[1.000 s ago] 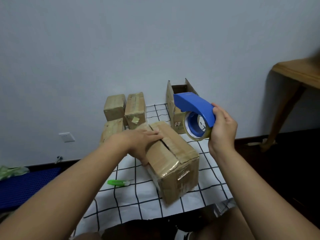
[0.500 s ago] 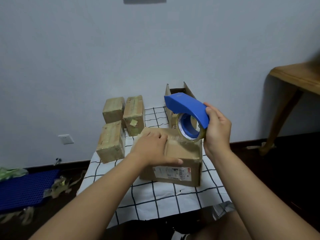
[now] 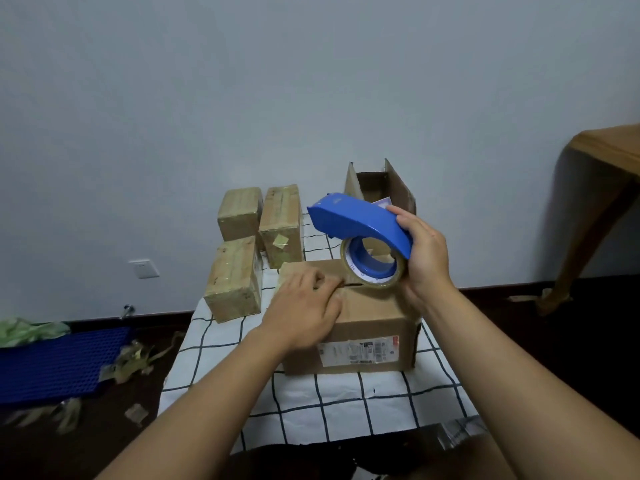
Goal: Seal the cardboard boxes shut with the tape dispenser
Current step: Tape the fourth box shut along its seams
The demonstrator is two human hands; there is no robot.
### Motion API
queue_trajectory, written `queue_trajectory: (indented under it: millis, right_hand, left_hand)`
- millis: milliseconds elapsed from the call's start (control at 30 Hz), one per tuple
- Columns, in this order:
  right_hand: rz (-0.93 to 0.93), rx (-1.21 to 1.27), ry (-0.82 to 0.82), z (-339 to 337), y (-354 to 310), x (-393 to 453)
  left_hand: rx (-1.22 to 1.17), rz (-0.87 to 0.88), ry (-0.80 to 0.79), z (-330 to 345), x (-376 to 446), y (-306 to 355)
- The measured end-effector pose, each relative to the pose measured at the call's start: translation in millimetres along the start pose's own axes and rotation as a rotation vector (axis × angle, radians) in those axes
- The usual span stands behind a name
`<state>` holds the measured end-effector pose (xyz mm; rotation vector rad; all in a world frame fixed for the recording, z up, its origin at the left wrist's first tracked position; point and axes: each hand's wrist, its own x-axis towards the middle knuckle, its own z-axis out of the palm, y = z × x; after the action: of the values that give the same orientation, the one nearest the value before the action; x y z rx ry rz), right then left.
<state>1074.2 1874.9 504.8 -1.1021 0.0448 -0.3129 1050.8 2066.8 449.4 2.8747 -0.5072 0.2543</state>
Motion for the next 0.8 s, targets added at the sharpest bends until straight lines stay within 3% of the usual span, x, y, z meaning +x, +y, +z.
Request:
queue_trajectory:
  millis: [167, 233, 300, 400, 567, 800]
  right_hand:
    - [0.091, 0.096, -0.029, 14.6, 21.9, 8.0]
    - [0.116, 0.094, -0.041, 13.1, 29.7, 8.5]
    - [0.127, 0.065, -0.069, 10.5, 34.3, 9.1]
    - [0.122, 0.009, -0.124, 9.8, 37.0, 8.0]
    - [0.138, -0.047, -0.173, 10.7, 36.9, 5.6]
    - [0.166, -0.068, -0.179, 10.0, 36.2, 2.6]
  left_hand:
    - [-0.148, -0.115, 0.074, 3.5, 10.9, -3.2]
    - [-0.478, -0.272, 0.085, -4.0, 16.6, -7.2]
    - [-0.962, -0.470, 0.108, -17.3, 20.2, -9.4]
    - [-1.367, -0.552, 0.120, -34.2, 25.8, -15.0]
    - [-1.467, -0.545, 0.086, -38.6, 27.2, -19.2]
    - [-1.475, -0.612, 0.239, -33.0, 23.2, -24.6]
